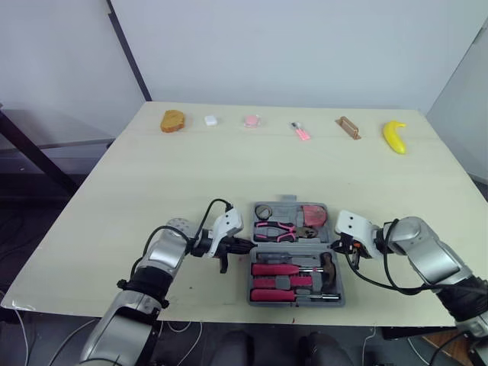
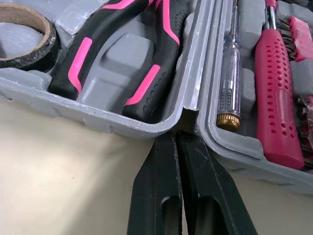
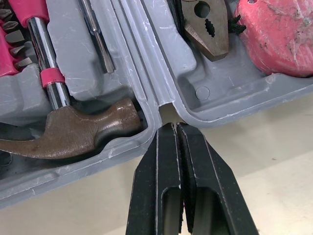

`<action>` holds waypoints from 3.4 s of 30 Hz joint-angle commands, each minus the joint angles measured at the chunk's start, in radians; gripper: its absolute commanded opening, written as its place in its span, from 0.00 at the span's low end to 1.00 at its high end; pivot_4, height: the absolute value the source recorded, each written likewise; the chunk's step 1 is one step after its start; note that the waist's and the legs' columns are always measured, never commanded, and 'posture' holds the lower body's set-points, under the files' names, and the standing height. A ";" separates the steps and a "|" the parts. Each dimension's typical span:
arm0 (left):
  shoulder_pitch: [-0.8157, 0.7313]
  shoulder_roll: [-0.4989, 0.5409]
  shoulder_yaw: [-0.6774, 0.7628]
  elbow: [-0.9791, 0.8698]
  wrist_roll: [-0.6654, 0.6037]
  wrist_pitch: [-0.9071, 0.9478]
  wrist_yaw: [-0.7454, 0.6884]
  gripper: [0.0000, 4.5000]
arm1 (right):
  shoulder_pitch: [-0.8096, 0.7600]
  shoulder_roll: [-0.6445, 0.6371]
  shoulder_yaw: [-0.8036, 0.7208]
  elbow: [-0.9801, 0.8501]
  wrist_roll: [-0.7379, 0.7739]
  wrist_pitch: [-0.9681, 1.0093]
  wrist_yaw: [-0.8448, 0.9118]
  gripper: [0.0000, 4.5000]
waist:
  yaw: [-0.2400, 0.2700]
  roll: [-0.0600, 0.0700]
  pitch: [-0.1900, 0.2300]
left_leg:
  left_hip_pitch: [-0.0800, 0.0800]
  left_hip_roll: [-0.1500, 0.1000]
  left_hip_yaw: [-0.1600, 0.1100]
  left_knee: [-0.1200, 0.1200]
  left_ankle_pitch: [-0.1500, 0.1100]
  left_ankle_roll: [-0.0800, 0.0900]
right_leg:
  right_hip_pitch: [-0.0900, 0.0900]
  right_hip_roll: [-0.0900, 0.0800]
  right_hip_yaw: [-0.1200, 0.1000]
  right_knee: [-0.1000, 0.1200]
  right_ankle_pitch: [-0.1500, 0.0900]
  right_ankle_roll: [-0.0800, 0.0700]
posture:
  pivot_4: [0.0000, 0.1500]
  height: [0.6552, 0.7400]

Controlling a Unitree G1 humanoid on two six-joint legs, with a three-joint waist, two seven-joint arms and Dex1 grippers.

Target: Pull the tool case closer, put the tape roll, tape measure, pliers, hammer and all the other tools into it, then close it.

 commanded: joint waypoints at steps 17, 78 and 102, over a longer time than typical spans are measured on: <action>0.111 0.024 -0.037 -0.146 -0.015 0.059 -0.004 0.04 | 0.079 0.004 0.003 -0.147 0.052 0.055 0.030 0.03 | 0.000 0.000 0.000 | 0.000 0.000 0.000 0.000 0.000 0.000 | 0.000 0.000 0.000 0.000 0.000 0.000 | 1.00 1.00; 0.519 0.190 0.348 -0.666 -0.518 0.180 0.069 0.81 | 0.503 -0.070 -0.653 -0.200 0.632 0.030 -0.127 1.00 | -0.022 0.001 0.000 | 0.015 0.003 0.002 -0.006 0.000 0.000 | 0.010 -0.004 0.006 -0.001 -0.001 -0.001 | 1.00 1.00; 0.409 0.100 0.024 -0.378 -0.250 -0.124 -0.015 0.01 | -0.270 0.072 -0.101 0.390 0.537 0.550 -0.065 1.00 | -0.023 0.001 0.001 | 0.012 0.002 0.001 -0.007 0.000 0.000 | 0.006 -0.001 0.006 -0.001 0.000 0.000 | 1.00 1.00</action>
